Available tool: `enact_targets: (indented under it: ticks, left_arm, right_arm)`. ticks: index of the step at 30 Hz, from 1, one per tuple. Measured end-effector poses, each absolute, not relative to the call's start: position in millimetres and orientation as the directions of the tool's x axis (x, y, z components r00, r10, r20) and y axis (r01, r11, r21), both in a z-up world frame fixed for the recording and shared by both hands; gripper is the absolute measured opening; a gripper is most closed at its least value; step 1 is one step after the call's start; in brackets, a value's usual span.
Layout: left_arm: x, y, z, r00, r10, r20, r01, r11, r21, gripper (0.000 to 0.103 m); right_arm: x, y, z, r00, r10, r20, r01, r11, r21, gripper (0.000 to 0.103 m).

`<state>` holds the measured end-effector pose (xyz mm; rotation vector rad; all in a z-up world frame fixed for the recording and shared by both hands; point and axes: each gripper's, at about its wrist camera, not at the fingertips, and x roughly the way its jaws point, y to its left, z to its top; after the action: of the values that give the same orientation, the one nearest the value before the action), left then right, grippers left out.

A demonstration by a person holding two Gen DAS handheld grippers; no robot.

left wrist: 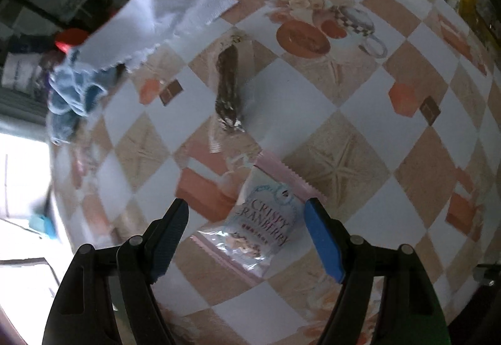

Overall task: Organize snacks
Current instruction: 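Reach both tools back toward the snacks on the table, then grasp the pink Crispy Cranberry packet with left tool while right tool grasps jerky bag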

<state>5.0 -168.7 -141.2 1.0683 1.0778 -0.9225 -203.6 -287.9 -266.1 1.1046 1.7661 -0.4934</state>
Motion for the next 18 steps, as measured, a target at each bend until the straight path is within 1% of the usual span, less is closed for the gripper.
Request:
enact_targets:
  ticks: [1, 2, 3, 4, 5, 7, 9, 11, 18]
  left_arm:
    - [8.2, -169.7, -142.8, 0.212, -0.057, -0.976, 0.947, 0.258, 0.191, 0.079]
    - [12.9, -169.8, -144.3, 0.184, -0.044, -0.982, 0.945, 0.284, 0.164, 0.073]
    - [17.9, -169.2, -146.1, 0.140, -0.039, -0.989, 0.942, 0.313, 0.121, 0.059]
    - [22.1, -168.5, -147.4, 0.101, -0.037, -0.994, 0.937, 0.339, 0.082, 0.052]
    - [25.1, -167.7, -148.7, 0.081, -0.032, -0.996, 0.931, 0.360, 0.064, 0.048]
    - [27.4, -164.8, -149.1, 0.080, -0.032, -0.996, 0.923, 0.379, 0.061, 0.044]
    - [27.1, -159.3, -149.3, 0.091, -0.027, -0.995, 0.920, 0.386, 0.074, 0.041]
    - [25.6, -149.1, -149.1, 0.098, -0.017, -0.995, 0.910, 0.406, 0.083, 0.040]
    - [20.4, -88.5, -153.5, 0.077, 0.026, -0.997, 0.829, 0.554, 0.079, 0.040]
  right_arm:
    - [-203.9, -287.4, -266.6, -0.128, 0.463, -0.877, 0.851, 0.506, 0.143, 0.097]
    - [-203.7, -287.7, -266.6, -0.126, 0.462, -0.878, 0.852, 0.504, 0.143, 0.097]
    - [-202.8, -287.2, -267.0, -0.123, 0.460, -0.879, 0.853, 0.502, 0.143, 0.097]
    - [-205.5, -290.7, -264.2, -0.121, 0.459, -0.880, 0.853, 0.502, 0.145, 0.097]
    - [-205.4, -295.5, -263.5, -0.118, 0.459, -0.881, 0.853, 0.501, 0.147, 0.097]
    - [-201.3, -301.7, -261.7, -0.106, 0.455, -0.884, 0.854, 0.497, 0.153, 0.097]
    - [-190.5, -328.5, -253.3, -0.090, 0.445, -0.891, 0.849, 0.502, 0.165, 0.097]
    - [-175.8, -336.4, -246.7, -0.064, 0.427, -0.902, 0.846, 0.503, 0.178, 0.097]
    - [-97.0, -360.5, -230.0, 0.030, 0.375, -0.926, 0.818, 0.524, 0.238, 0.097]
